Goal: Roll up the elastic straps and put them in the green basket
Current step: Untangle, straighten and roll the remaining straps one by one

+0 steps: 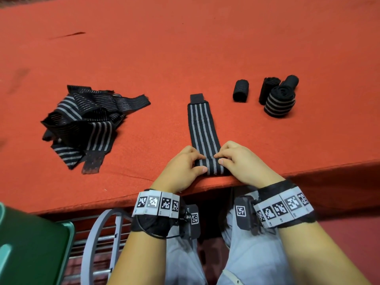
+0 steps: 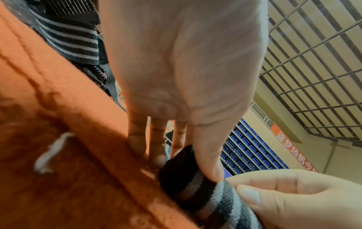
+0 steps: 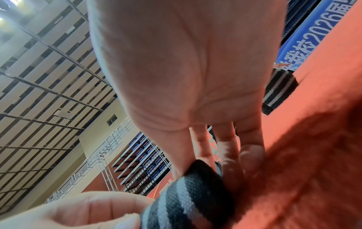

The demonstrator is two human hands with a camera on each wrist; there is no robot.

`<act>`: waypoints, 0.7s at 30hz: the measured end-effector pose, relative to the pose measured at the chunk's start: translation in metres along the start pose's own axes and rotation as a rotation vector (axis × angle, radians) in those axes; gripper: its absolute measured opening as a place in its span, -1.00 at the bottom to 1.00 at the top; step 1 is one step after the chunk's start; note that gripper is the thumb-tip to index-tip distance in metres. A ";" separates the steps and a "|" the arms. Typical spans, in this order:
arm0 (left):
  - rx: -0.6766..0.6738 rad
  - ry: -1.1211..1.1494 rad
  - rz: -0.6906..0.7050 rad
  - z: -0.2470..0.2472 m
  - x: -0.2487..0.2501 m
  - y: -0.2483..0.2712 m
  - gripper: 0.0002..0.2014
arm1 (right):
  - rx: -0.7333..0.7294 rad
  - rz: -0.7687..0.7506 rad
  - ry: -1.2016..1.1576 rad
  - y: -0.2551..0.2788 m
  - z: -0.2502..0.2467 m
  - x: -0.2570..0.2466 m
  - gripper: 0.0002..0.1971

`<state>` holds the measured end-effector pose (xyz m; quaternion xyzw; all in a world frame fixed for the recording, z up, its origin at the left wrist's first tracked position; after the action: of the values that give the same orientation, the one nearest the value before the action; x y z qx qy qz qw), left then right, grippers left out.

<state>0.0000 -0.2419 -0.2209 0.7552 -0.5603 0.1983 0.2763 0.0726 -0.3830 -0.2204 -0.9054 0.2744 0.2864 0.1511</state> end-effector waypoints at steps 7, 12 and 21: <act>0.004 0.005 -0.028 0.000 0.000 -0.002 -0.65 | -0.062 -0.032 -0.029 0.009 -0.001 -0.003 -0.45; 0.021 0.013 -0.038 -0.001 0.001 0.001 -0.69 | -0.063 -0.024 -0.027 0.008 0.001 -0.003 -0.47; 0.027 -0.006 -0.026 -0.003 0.001 0.008 -0.58 | -0.056 -0.016 -0.016 0.008 0.001 0.000 -0.50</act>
<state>-0.0075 -0.2426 -0.2158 0.7668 -0.5486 0.2000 0.2668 0.0675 -0.3884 -0.2222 -0.9092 0.2578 0.2999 0.1302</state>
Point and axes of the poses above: each hand's wrist, its own y-axis away from the middle knuckle, its own z-axis out of the palm, x = y × z, the point moved 7 cm from there along -y, towards the middle knuckle, and after that the axes turned 11 degrees about -z, right-handed, at the moved point
